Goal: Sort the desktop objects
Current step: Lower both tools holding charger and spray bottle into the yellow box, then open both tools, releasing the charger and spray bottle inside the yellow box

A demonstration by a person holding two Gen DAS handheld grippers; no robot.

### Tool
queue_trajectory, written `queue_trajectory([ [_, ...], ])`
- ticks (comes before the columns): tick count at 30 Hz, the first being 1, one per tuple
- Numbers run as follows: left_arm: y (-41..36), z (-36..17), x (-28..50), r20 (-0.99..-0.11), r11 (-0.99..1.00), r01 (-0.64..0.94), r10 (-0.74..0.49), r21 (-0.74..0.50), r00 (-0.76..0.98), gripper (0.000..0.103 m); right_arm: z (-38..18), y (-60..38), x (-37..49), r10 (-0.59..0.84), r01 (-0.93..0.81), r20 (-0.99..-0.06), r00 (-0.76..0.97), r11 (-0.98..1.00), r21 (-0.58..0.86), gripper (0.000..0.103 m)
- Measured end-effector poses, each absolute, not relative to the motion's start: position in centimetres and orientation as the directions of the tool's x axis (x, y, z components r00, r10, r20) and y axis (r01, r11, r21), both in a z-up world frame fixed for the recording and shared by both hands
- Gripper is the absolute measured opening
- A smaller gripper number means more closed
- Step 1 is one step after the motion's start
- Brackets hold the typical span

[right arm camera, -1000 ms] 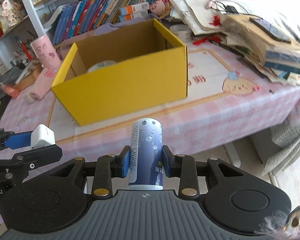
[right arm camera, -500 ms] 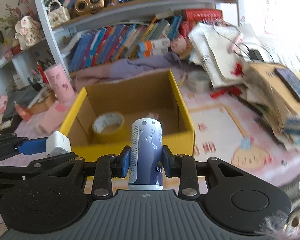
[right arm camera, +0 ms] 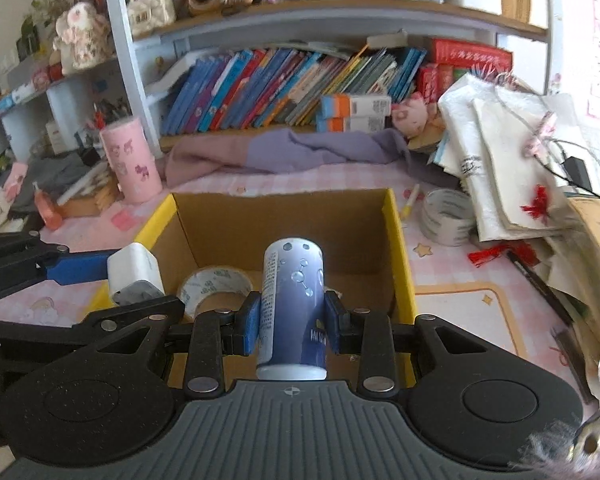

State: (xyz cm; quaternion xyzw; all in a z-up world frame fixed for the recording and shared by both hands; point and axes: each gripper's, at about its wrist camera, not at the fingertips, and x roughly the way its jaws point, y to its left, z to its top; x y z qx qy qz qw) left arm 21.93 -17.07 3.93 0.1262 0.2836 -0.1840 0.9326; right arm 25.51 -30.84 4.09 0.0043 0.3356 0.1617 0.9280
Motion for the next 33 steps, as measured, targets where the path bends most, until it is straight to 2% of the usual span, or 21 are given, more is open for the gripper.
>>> queue_trajectory([
  [11,-19.2,0.4,24.8,-0.650,0.873,0.432,-0.195,0.226,0.734,0.046,1.3,-29.3,29.7,0.298,-0.346,-0.704,0.645,0.935,0.079,0.030],
  [16,-18.7,-0.3,25.8,-0.684,0.897,0.413,-0.202,0.158,0.701,0.046,-0.6,-29.0,30.9,0.284,-0.364,-0.764,0.580,0.929,0.068,0.030],
  [22,-18.1,-1.0,26.6,-0.718,0.921,0.384,-0.223,0.066,0.659,0.048,-0.9,-28.9,31.7,0.293,-0.375,-0.788,0.541,0.923,0.086,0.030],
  [26,-18.0,-1.0,26.5,-0.715,0.921,0.384,-0.226,0.064,0.661,0.049,-0.9,-29.0,31.7,0.297,-0.370,-0.796,0.528,0.924,0.099,0.030],
  [29,-18.2,-0.8,26.2,-0.699,0.921,0.378,-0.209,0.095,0.684,0.051,-0.8,-29.1,31.7,0.303,-0.364,-0.797,0.523,0.925,0.113,0.031],
  [31,-18.4,-0.5,25.9,-0.684,0.922,0.366,-0.185,0.128,0.705,0.061,-0.6,-29.3,31.5,0.313,-0.364,-0.783,0.538,0.924,0.118,0.031],
  [33,-18.0,0.1,25.4,-0.655,0.926,0.354,-0.185,0.134,0.732,0.063,-0.4,-29.6,31.2,0.319,-0.354,-0.762,0.564,0.927,0.126,0.033],
])
